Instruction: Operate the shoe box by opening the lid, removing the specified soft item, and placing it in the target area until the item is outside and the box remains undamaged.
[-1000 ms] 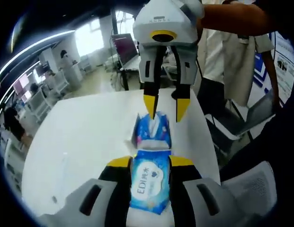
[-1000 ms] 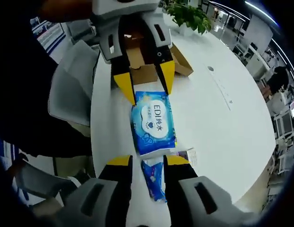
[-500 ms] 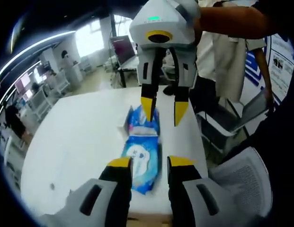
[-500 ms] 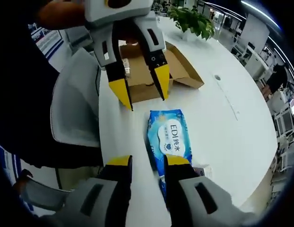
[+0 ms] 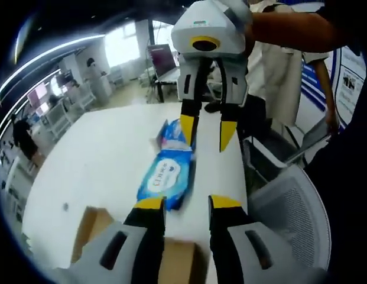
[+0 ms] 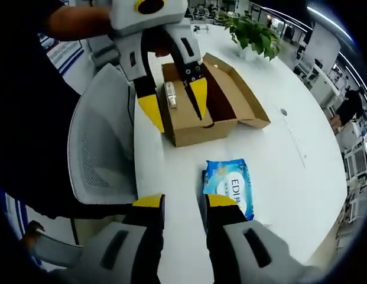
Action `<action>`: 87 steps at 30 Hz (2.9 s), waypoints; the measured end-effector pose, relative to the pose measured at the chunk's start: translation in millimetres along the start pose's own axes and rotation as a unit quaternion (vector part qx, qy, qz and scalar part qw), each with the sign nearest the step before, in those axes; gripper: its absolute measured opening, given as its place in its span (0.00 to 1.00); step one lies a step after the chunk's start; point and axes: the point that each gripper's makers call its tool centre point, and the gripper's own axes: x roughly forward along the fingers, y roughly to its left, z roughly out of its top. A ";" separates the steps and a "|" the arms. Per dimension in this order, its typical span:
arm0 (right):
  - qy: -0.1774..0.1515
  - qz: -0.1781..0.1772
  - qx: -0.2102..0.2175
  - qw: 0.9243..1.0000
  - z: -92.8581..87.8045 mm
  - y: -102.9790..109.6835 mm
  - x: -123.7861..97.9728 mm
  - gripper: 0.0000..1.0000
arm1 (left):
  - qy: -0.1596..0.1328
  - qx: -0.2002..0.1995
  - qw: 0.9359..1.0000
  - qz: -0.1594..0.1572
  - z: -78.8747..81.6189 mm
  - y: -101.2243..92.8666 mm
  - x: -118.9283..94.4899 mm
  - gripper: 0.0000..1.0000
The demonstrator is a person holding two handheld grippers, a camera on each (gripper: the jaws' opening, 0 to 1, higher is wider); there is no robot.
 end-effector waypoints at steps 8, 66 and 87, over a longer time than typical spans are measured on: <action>-0.011 0.006 -0.008 1.000 25.5 13.4 12.1 0.25 | -0.003 -0.023 1.000 0.021 -23.9 -0.6 -25.7 0.26; -0.032 0.026 -0.036 0.999 174.5 35.6 112.3 0.21 | 0.039 -0.073 0.994 0.075 -197.0 38.6 -170.1 0.22; -0.018 0.089 -0.052 0.995 183.3 5.7 173.1 0.21 | 0.130 -0.061 0.990 0.014 -241.2 64.2 -126.1 0.20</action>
